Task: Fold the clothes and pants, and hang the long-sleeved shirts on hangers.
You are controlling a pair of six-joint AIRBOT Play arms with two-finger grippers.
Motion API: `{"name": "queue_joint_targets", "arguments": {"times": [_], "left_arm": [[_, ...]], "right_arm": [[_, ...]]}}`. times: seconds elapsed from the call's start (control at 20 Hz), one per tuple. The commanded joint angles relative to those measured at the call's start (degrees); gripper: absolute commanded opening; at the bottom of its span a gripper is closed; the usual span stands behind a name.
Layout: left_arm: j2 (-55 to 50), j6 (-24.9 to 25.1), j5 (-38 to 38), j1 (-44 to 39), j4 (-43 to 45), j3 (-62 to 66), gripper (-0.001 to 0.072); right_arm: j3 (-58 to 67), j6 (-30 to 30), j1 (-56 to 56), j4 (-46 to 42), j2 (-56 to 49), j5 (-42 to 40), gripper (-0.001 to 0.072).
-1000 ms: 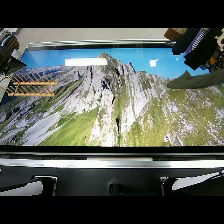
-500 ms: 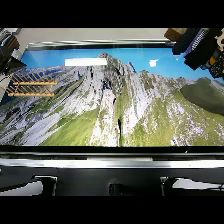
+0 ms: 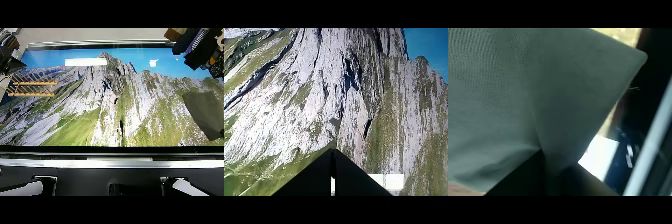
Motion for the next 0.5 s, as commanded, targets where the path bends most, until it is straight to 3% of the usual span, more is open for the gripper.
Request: {"name": "queue_joint_targets", "arguments": {"times": [0.0,0.45], "left_arm": [[-0.02,-0.04,-0.55,-0.04,0.00,0.02,0.0017],[-0.02,-0.02,-0.96,-0.04,0.00,0.02,0.0017]], "right_arm": [[-1.64,-1.70,-0.02,-7.58,0.74,-5.29,0.0029],[-1.99,-1.75,-0.02,-18.21,0.72,-15.54,0.0030]]}}
